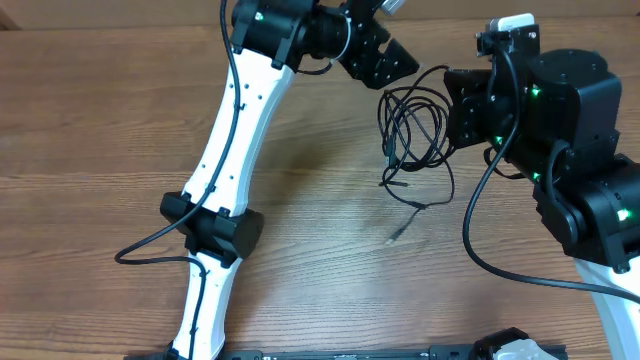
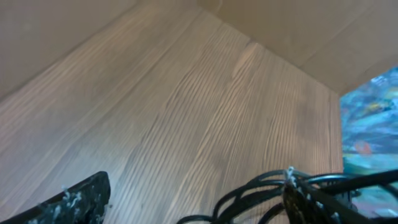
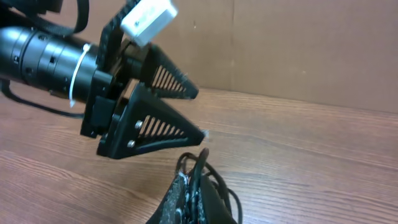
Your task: Untangle cables
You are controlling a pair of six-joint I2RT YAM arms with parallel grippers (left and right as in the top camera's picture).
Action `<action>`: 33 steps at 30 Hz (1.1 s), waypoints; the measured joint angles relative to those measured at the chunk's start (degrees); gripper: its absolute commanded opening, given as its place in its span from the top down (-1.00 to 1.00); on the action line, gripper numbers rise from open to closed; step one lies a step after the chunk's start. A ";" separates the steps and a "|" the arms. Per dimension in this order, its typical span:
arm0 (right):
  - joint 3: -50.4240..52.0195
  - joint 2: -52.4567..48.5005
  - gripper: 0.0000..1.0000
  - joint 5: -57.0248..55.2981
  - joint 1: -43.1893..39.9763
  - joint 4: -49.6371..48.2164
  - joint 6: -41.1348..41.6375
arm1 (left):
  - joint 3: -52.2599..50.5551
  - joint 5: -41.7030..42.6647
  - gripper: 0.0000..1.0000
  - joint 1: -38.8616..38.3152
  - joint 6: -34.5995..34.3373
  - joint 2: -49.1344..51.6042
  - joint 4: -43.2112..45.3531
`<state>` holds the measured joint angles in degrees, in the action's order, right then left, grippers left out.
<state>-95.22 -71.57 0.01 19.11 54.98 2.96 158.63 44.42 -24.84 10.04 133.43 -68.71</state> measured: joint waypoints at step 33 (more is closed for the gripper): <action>0.00 -2.89 0.92 -0.48 -5.20 -0.20 0.00 | -0.04 7.74 -0.76 0.17 -3.89 0.00 -0.79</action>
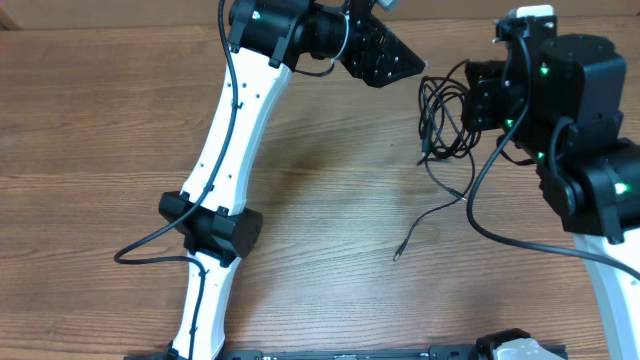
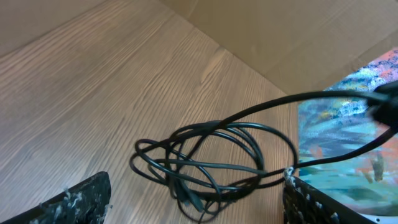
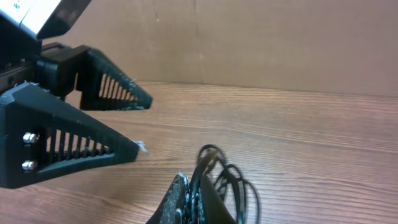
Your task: Untangle cables
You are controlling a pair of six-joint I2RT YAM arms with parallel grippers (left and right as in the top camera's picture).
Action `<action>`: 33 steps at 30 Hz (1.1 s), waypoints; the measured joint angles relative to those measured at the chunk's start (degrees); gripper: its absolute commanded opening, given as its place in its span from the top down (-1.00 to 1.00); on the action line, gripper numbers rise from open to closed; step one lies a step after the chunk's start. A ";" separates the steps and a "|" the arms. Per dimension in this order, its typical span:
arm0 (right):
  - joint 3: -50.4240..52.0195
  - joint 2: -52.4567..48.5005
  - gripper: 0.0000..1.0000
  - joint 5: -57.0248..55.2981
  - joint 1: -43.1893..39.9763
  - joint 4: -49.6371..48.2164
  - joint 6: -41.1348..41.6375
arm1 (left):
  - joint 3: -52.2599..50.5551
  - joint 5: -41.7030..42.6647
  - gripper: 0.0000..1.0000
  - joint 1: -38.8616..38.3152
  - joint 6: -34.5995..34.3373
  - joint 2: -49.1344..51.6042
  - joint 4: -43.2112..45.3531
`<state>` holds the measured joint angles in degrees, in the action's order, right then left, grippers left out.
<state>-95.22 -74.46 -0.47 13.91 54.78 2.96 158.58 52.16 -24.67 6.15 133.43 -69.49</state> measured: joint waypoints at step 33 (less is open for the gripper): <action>0.09 7.89 0.92 9.49 -0.31 0.92 0.02 | -0.33 -14.05 0.93 -2.23 -6.10 0.00 6.38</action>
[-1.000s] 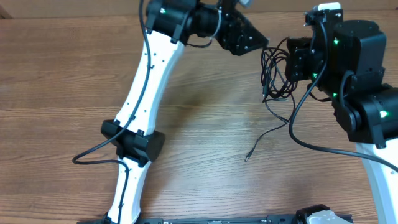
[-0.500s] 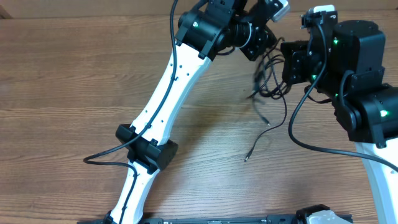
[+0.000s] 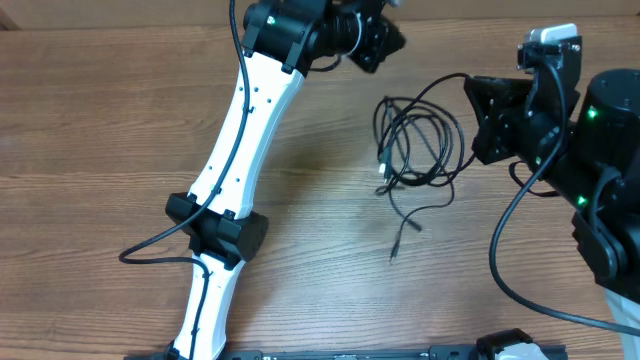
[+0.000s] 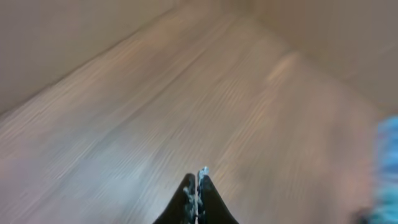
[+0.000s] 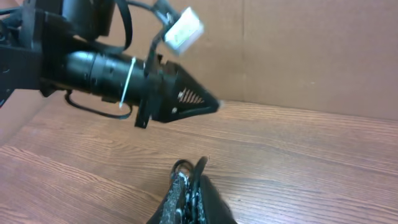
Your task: Untangle cables
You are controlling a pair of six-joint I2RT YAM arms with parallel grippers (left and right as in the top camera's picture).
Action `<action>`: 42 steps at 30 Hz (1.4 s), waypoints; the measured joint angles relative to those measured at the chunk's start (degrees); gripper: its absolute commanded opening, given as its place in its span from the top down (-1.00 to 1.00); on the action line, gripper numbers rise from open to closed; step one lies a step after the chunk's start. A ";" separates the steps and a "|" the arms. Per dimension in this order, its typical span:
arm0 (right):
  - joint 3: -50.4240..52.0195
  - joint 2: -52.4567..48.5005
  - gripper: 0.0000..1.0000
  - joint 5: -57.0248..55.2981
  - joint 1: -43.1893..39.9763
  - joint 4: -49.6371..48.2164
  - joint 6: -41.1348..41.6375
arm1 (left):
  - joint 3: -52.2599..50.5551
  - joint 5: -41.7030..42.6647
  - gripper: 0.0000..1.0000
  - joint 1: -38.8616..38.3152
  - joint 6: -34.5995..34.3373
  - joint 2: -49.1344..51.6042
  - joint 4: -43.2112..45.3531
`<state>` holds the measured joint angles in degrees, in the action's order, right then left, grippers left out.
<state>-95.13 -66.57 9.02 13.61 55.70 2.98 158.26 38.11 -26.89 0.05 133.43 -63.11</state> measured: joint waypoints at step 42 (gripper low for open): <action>0.00 -2.82 0.92 -6.40 -0.02 -2.49 10.47 | -0.33 16.02 -0.71 -3.34 -62.58 0.00 -6.36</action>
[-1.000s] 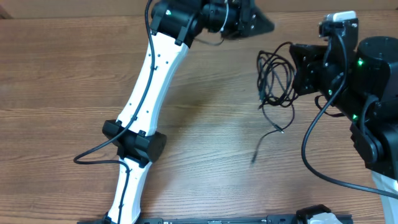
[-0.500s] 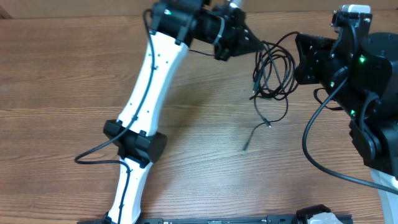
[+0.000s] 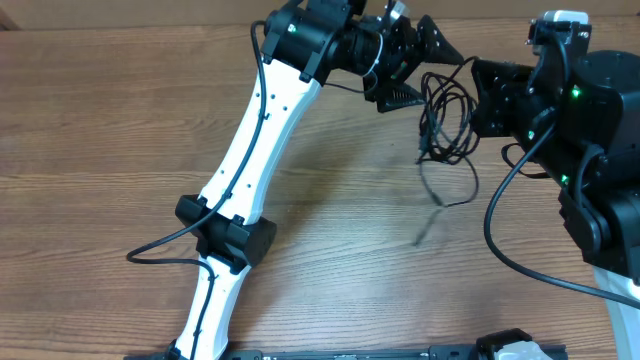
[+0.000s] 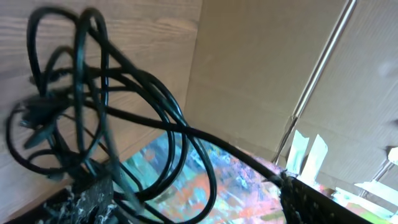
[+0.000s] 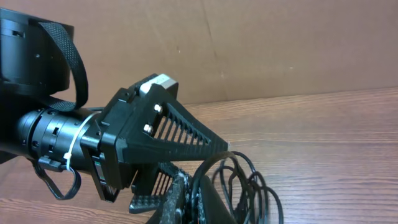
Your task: Untangle cables
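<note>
A tangled bundle of black cable (image 3: pixel 447 125) hangs over the wooden table (image 3: pixel 100 200). My right gripper (image 3: pixel 479 100) is shut on its right side. In the right wrist view the closed fingers (image 5: pixel 198 190) pinch the cable loops (image 5: pixel 252 186). My left gripper (image 3: pixel 436 76) is open at the bundle's upper left, one finger above the loops and one beside them. The left wrist view shows the cable loops (image 4: pixel 93 93) passing between its spread fingers (image 4: pixel 81 202). A loose plug end (image 3: pixel 426 232) trails down, blurred.
My white left arm (image 3: pixel 255 150) stretches across the table from the front edge to the back. The right arm's black body (image 3: pixel 600 130) fills the right side. A brown cardboard wall (image 5: pixel 249 43) stands behind the table.
My left gripper was shut and apart from the cables at the back; now it is open with its fingers around the bundle's upper loops. The right gripper and bundle sit further right.
My right gripper has stayed shut on the bundle throughout. First my left gripper was open beside it. Then the bundle was further right, the left still open nearby. Then the left was shut and away. Now it is open around the loops.
</note>
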You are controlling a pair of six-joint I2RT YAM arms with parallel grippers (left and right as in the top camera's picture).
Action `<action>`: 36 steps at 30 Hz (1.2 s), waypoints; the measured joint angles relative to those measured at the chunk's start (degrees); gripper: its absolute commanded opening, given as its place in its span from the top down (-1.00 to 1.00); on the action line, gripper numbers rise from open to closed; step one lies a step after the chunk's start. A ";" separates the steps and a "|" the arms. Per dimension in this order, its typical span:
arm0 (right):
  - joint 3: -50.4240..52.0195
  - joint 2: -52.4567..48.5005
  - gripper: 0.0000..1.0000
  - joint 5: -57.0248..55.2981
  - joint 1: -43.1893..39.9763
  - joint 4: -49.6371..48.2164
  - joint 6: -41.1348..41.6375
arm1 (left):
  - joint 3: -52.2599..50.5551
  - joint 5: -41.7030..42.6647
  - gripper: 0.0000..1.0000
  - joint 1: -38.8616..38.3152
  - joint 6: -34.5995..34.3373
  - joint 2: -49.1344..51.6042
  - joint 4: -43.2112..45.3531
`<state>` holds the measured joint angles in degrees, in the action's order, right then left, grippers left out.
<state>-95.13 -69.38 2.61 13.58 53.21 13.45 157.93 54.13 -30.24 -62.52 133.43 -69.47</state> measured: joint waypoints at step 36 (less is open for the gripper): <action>0.00 0.00 0.92 -0.07 0.02 1.42 -1.46 | -0.07 -14.43 0.21 3.15 112.96 0.00 -5.46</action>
<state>-95.13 -69.38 2.55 13.61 54.63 11.99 157.86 39.70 -27.09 50.43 133.43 -74.94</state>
